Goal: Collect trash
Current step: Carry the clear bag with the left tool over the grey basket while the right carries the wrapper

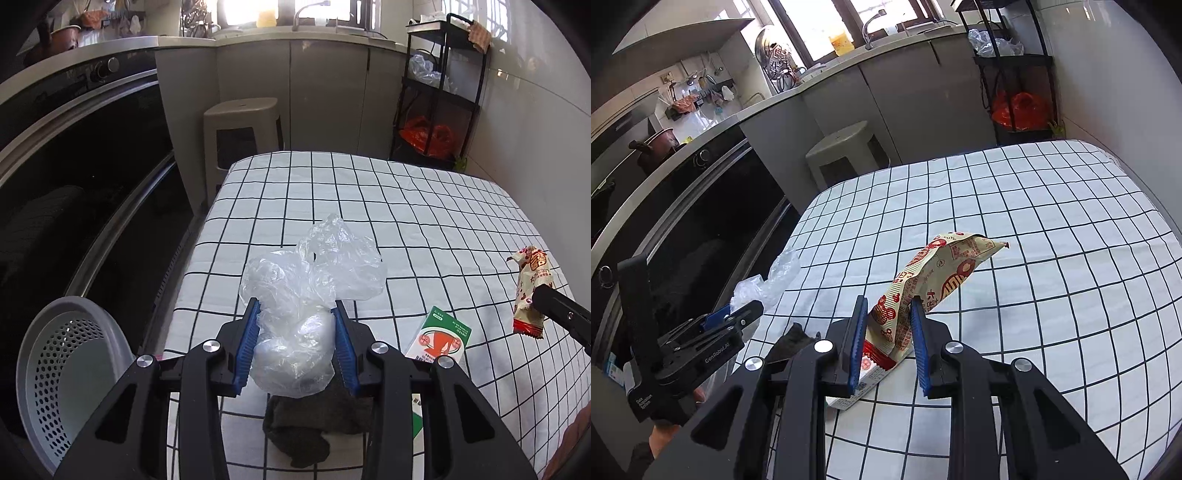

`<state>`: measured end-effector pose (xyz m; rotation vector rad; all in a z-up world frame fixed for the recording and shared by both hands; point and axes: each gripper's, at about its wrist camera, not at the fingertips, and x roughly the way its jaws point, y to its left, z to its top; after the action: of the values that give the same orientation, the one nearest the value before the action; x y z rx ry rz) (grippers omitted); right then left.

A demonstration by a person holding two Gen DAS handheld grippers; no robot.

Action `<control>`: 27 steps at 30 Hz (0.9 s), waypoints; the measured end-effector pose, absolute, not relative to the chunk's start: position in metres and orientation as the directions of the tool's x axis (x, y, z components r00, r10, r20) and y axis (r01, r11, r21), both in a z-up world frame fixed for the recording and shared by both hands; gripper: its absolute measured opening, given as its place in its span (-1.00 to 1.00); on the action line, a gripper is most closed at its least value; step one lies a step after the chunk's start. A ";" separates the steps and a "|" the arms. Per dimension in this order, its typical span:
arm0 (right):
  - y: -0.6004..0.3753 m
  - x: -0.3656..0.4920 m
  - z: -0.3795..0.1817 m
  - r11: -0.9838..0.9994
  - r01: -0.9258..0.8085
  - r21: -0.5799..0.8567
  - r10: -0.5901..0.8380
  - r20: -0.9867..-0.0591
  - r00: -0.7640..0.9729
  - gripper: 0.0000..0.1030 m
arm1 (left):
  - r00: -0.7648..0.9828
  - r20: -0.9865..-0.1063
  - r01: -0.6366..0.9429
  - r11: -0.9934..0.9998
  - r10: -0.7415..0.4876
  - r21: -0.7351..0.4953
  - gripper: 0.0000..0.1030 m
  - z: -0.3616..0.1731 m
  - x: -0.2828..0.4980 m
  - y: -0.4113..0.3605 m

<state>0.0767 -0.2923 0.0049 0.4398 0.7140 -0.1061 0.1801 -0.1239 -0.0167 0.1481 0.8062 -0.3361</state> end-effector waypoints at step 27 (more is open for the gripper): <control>-0.133 0.082 0.007 0.932 -0.024 0.361 0.267 -0.641 0.720 -0.55 | 0.743 -0.668 0.136 0.987 -0.047 0.082 -0.26 0.029 0.108 0.052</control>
<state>0.0817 -0.1326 0.0072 0.3425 0.7532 0.1641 0.1079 0.0516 0.0292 0.1285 0.7267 -0.1008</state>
